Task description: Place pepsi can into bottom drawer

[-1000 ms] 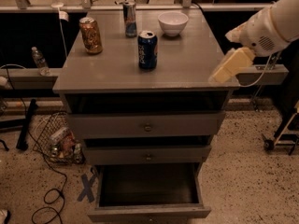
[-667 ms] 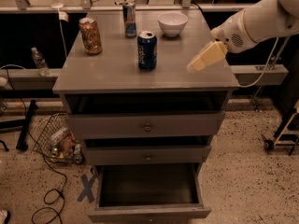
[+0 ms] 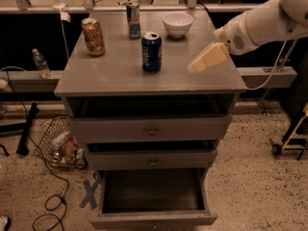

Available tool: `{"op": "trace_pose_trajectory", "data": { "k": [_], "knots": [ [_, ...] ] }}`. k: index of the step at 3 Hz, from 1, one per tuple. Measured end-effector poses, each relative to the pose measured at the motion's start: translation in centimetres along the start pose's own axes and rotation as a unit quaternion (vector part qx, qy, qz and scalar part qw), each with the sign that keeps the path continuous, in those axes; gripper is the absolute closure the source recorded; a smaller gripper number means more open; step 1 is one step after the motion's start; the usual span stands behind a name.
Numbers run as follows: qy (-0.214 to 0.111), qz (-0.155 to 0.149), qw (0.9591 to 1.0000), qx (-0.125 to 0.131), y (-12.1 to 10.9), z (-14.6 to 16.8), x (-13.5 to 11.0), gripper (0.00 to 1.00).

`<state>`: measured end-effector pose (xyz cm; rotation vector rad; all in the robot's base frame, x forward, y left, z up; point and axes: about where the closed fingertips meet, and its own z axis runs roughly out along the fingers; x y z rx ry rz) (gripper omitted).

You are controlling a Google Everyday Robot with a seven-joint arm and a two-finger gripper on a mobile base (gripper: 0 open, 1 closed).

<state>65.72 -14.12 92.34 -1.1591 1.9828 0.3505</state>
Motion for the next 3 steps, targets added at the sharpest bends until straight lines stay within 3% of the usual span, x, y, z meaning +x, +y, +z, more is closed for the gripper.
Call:
{"op": "trace_pose_trajectory", "data": {
  "k": [3],
  "knots": [
    [-0.018,-0.002,0.9998,0.000,1.1,8.9,-5.0,0.00]
  ]
}}
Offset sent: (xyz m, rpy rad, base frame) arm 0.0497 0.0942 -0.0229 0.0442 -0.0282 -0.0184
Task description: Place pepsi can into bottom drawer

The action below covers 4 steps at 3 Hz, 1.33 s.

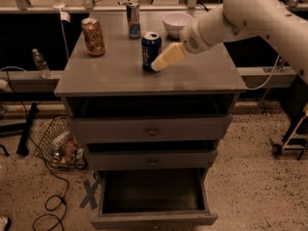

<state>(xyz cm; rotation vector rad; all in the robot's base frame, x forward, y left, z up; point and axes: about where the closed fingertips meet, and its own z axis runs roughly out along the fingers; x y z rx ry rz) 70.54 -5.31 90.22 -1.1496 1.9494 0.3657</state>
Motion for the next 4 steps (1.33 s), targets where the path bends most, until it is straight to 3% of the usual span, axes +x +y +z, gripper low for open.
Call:
{"op": "trace_pose_trajectory", "data": {
  "k": [2,4],
  "knots": [
    [0.018,-0.021,0.9994,-0.020,-0.5,4.4,-2.5,0.00],
    [0.055,-0.052,0.9967,-0.029,-0.5,5.5,-3.8,0.00]
  ]
}}
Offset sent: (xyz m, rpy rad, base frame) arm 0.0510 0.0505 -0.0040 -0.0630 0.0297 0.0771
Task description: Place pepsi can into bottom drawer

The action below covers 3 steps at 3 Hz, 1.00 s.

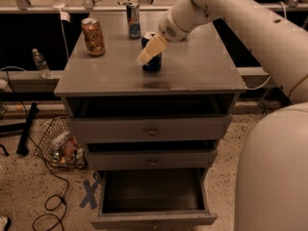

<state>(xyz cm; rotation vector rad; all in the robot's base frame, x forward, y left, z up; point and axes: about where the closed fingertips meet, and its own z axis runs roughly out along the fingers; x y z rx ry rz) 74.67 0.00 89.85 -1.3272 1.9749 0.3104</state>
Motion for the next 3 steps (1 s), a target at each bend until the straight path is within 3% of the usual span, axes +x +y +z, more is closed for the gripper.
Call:
{"op": "trace_pose_trajectory", "data": {
  "k": [1,3],
  "knots": [
    [0.034,-0.025,0.9991,-0.008,0.49,0.48,-0.36,0.01],
    [0.054,-0.043,0.9974,-0.018,0.82,0.60,-0.53,0.46]
  ]
}}
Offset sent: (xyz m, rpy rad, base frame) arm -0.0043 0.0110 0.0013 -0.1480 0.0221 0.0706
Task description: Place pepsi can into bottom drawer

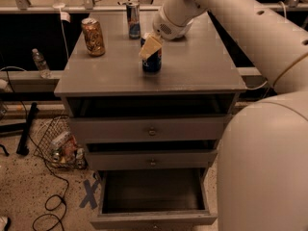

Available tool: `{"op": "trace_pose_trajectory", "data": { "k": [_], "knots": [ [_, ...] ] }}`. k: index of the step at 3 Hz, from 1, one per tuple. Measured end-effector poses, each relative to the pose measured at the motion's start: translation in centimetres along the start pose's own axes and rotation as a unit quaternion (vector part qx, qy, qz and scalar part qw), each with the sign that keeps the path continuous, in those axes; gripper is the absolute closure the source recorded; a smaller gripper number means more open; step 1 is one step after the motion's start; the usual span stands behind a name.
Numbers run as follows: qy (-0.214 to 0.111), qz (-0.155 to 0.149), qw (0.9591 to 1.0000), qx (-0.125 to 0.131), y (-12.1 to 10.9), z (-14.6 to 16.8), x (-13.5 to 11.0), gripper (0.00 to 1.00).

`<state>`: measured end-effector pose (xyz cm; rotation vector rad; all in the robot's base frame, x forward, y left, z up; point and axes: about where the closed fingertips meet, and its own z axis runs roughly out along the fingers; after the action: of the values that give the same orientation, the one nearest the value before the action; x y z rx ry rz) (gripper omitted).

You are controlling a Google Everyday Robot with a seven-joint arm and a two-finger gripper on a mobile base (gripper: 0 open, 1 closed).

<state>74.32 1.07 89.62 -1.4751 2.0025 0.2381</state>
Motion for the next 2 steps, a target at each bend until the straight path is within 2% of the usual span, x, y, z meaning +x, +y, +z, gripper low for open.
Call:
{"op": "trace_pose_trajectory", "data": {
  "k": [1,2],
  "knots": [
    [0.003,-0.012,0.9999,-0.010,0.7,-1.2,-0.2,0.70],
    [0.003,-0.029,0.9991,-0.031,2.6,-3.8,-0.7,0.92]
  ]
}}
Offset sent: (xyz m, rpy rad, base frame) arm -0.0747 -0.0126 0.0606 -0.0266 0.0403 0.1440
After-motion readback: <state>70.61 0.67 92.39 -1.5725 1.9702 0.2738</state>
